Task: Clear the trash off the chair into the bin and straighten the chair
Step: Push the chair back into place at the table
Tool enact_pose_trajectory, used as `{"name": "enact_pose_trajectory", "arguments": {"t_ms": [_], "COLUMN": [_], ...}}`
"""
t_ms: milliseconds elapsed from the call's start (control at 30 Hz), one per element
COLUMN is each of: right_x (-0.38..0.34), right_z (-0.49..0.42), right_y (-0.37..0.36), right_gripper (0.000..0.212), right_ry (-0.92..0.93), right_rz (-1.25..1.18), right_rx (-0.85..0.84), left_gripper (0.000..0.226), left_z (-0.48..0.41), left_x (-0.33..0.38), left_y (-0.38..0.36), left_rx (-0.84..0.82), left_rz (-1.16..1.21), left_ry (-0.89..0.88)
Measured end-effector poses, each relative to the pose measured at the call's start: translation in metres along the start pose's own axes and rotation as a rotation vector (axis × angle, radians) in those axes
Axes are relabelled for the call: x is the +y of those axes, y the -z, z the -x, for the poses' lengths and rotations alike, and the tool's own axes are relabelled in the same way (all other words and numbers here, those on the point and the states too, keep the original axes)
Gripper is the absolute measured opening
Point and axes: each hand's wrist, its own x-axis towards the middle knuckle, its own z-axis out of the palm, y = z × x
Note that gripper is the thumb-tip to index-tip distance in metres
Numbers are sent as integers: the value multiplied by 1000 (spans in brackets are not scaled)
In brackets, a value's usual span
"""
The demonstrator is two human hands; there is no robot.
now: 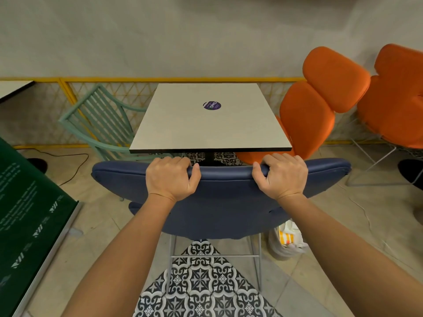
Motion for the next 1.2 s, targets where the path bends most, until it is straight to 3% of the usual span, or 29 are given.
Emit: {"name": "enact_pose_trajectory", "arguments": {"t_ms": [567, 1200], "right_x": [-8, -7], "right_z": [9, 2], "right_y": [6, -10], "right_gripper": [51, 50], "right_ry": [-67, -46], "right_rz": [-20, 2], "right_rx": [-77, 1], "left_gripper": [45, 41], "left_z": [12, 8], "left_x": [-20, -49], "left_y": [6, -13], "left_rx": [-36, 9], "left_rz": [40, 38], "left_ry": [36, 20]}}
